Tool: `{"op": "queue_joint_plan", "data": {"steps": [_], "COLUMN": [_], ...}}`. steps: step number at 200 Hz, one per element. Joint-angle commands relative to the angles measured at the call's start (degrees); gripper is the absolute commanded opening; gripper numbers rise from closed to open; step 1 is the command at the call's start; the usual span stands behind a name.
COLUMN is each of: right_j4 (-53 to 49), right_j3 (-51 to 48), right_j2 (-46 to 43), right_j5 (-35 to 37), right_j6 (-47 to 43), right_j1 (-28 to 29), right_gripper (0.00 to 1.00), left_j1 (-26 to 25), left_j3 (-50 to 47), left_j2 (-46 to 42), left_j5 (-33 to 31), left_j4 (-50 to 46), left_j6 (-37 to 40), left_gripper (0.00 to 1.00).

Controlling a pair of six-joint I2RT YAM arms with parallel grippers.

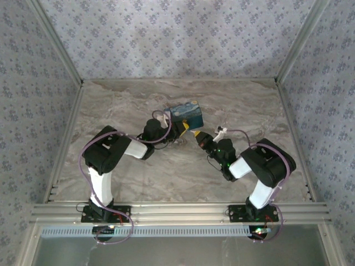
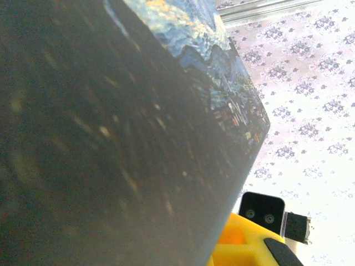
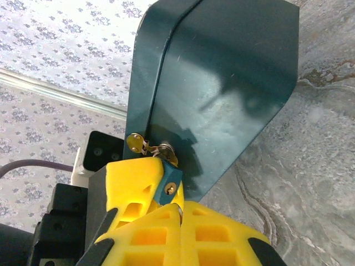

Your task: Unlock the padlock with the key

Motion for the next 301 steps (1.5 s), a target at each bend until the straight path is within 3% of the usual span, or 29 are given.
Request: {"op": "queue_joint_plan", "data": {"steps": [1, 301], "right_j4": [2.03, 2.03], "right_j3": [1.81, 5.08], "right_j2": [1.48, 4.79], "right_j5": [1.71, 1.62], "right_j6": [0.47, 1.79], "right_j1": [0.54, -0.64], "right_gripper": [0.00, 0.00], "left_j1": [-0.60, -1.99], "left_j3": [0.38, 1.96], "left_j2": [1.10, 5.66], "left_j5": [-0.89, -1.72], "left_j4": [7.32, 14.73], "left_j6": [-2.14, -7.55], "left_gripper": [0.00, 0.00]}}
